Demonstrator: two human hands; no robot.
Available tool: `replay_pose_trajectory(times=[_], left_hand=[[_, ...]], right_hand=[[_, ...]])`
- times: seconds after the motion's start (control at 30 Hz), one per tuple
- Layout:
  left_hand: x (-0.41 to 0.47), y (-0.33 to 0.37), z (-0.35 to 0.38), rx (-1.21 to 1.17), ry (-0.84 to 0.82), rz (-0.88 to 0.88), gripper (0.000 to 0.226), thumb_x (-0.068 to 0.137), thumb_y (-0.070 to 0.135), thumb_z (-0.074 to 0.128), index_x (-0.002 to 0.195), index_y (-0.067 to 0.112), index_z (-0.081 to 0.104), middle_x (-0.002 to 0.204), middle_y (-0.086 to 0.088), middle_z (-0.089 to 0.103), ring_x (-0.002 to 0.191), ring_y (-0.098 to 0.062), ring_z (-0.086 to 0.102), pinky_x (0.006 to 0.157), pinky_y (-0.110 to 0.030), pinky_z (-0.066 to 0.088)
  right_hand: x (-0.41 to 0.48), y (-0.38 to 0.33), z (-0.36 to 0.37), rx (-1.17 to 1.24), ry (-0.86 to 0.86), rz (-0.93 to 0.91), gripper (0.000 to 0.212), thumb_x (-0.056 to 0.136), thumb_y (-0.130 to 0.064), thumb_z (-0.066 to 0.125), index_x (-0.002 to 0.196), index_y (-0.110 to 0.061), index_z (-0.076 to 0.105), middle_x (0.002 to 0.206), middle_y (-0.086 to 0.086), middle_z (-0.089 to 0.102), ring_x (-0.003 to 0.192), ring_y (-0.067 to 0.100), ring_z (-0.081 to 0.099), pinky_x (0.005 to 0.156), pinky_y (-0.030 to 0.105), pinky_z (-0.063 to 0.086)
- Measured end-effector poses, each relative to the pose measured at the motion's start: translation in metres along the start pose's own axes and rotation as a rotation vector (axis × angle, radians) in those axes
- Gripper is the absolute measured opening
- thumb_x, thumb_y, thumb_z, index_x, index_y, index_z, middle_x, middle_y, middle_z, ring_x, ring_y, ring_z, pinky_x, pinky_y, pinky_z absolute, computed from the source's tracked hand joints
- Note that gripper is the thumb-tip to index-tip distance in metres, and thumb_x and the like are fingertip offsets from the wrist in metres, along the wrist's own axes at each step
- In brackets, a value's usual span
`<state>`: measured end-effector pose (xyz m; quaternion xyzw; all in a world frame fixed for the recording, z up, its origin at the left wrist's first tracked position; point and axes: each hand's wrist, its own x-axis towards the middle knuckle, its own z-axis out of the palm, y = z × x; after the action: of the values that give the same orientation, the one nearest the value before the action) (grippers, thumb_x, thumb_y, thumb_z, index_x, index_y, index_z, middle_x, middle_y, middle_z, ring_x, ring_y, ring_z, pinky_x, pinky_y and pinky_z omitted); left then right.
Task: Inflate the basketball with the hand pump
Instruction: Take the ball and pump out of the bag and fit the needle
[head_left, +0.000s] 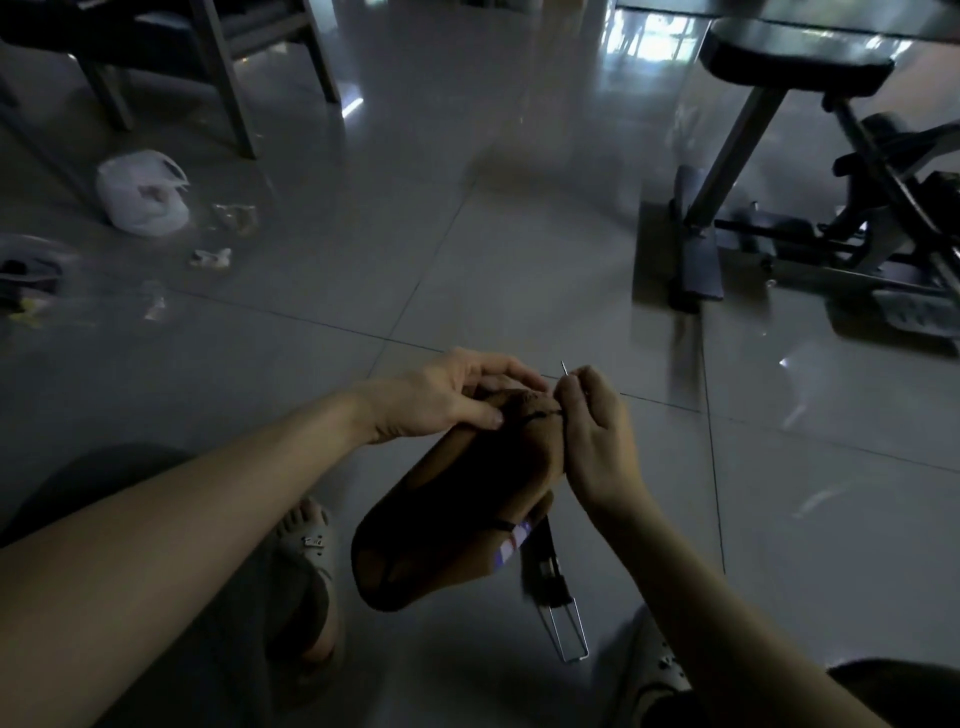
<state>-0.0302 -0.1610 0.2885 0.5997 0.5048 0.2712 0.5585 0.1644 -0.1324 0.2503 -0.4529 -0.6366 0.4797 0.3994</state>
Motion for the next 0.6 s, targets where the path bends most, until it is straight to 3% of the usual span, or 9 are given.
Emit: replay_pose_trajectory(times=[0.17,0.23,0.3,0.33,0.4,0.53,0.6], left_hand=[[0.001,0.002,0.004,0.015,0.053,-0.024,0.045,0.093,-0.004,0.062,0.132,0.017,0.061,0.124,-0.004,0.070,0.115,-0.017,0.066,0.102,-0.036,0.053],[0.000,-0.003,0.011,0.143,0.250,-0.013,0.036,0.092,0.017,0.072,0.127,0.021,0.064,0.116,0.002,0.070,0.107,-0.009,0.068,0.096,-0.036,0.057],[-0.004,-0.002,0.021,0.268,0.484,0.038,0.041,0.082,0.049,0.075,0.115,0.026,0.066,0.105,0.009,0.068,0.096,-0.003,0.067,0.086,-0.032,0.059],[-0.007,0.002,0.028,0.302,0.514,0.061,0.047,0.077,0.061,0.072,0.110,0.028,0.066,0.100,0.011,0.067,0.091,-0.001,0.066,0.081,-0.027,0.059],[-0.012,0.008,0.043,0.369,0.406,0.029,0.055,0.072,0.074,0.069,0.108,0.032,0.065,0.096,0.015,0.066,0.087,0.000,0.064,0.078,-0.024,0.057],[-0.013,0.005,0.061,0.375,0.240,-0.207,0.073,0.067,0.081,0.063,0.118,0.028,0.068,0.105,0.013,0.070,0.096,-0.003,0.066,0.090,-0.035,0.056],[-0.013,0.008,0.064,0.292,0.221,-0.230,0.048,0.081,0.064,0.069,0.109,0.025,0.072,0.095,0.009,0.073,0.086,-0.004,0.069,0.082,-0.030,0.057]], right_hand=[[0.009,-0.002,0.001,0.009,0.132,0.009,0.027,0.104,-0.024,0.044,0.086,-0.009,0.056,0.072,0.006,0.054,0.063,0.018,0.049,0.058,0.043,0.044],[0.012,0.002,0.004,-0.029,0.241,0.058,0.026,0.104,-0.025,0.044,0.085,-0.012,0.057,0.070,0.005,0.055,0.062,0.017,0.051,0.059,0.043,0.045],[0.015,0.008,0.001,-0.064,0.358,0.134,0.027,0.105,-0.026,0.043,0.086,-0.012,0.057,0.072,0.007,0.057,0.064,0.020,0.052,0.061,0.045,0.047],[0.018,0.011,-0.001,-0.071,0.392,0.163,0.027,0.105,-0.028,0.042,0.087,-0.013,0.057,0.074,0.008,0.058,0.065,0.022,0.053,0.062,0.047,0.047],[0.018,0.015,-0.003,-0.092,0.407,0.170,0.027,0.106,-0.030,0.040,0.089,-0.015,0.055,0.075,0.007,0.057,0.067,0.025,0.054,0.062,0.048,0.047],[0.011,0.013,0.003,-0.155,0.393,0.101,0.022,0.106,-0.030,0.039,0.091,-0.020,0.052,0.076,0.003,0.056,0.066,0.022,0.054,0.061,0.047,0.048],[0.007,0.011,0.001,-0.161,0.386,0.080,0.020,0.106,-0.031,0.039,0.091,-0.024,0.051,0.076,0.002,0.056,0.065,0.020,0.053,0.059,0.044,0.047]])
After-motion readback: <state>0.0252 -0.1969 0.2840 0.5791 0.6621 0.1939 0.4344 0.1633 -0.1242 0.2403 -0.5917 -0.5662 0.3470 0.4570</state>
